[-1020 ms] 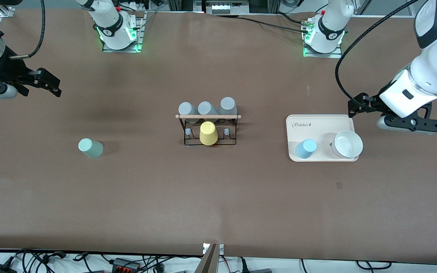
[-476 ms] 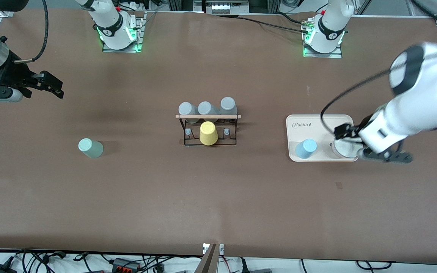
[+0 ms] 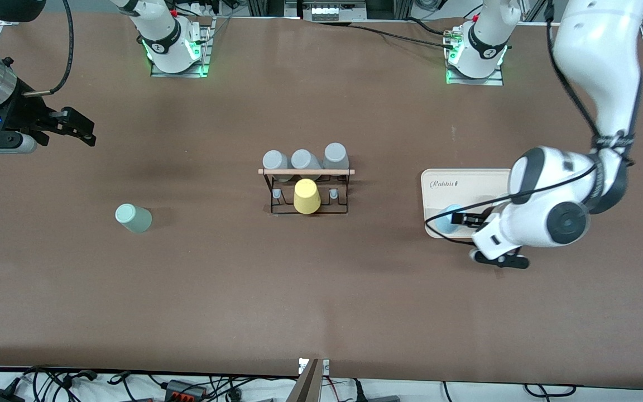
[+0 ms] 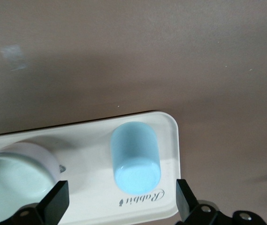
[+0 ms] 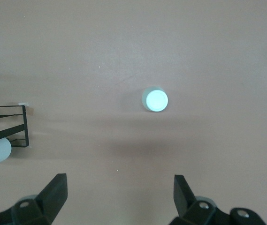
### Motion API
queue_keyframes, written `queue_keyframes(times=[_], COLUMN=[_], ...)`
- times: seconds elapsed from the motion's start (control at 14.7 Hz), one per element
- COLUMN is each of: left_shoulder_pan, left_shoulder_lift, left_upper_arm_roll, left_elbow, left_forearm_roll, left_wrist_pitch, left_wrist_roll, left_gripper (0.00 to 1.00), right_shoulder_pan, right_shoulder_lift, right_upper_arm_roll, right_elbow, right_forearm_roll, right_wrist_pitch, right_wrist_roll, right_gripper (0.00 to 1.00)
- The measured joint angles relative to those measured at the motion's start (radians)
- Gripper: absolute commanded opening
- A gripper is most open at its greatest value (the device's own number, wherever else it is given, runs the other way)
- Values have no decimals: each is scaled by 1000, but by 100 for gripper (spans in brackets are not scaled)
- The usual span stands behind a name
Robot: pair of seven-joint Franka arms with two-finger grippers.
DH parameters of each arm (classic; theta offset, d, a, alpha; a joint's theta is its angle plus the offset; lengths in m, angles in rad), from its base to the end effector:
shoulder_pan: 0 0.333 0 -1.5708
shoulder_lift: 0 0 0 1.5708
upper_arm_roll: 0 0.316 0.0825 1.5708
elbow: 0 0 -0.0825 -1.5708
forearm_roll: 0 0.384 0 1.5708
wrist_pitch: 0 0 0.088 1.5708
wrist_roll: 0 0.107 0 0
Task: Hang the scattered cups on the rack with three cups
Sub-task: 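Lower the left gripper and grasp the light blue cup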
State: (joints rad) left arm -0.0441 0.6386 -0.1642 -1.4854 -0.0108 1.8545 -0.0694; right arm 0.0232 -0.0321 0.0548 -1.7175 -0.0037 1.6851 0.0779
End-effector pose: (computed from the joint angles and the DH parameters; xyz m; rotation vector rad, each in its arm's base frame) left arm 0.6698 -0.1251 0.2841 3.0341 -0.1754 -0.4195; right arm 0.5495 0.0430 0.5825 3.1362 0.0008 0.0001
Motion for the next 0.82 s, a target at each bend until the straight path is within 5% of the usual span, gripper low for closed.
queue_keyframes(times=[0.68, 0.82], left_shoulder_pan=[-3, -4], left_shoulder_lift=[92, 95], left_upper_arm_roll=[-1, -1], left_elbow=[-21, -23], left_forearm_roll=[0, 0], left_wrist_pitch=[11, 11], left_wrist_roll=[0, 0], left_gripper=[98, 55], right_shoulder_pan=[2, 3], right_shoulder_lift=[0, 0], right_upper_arm_roll=[1, 1], right_elbow=[0, 0], right_forearm_roll=[0, 0], right_wrist_pitch=[-1, -1], right_wrist_roll=[0, 0], right_gripper=[100, 100])
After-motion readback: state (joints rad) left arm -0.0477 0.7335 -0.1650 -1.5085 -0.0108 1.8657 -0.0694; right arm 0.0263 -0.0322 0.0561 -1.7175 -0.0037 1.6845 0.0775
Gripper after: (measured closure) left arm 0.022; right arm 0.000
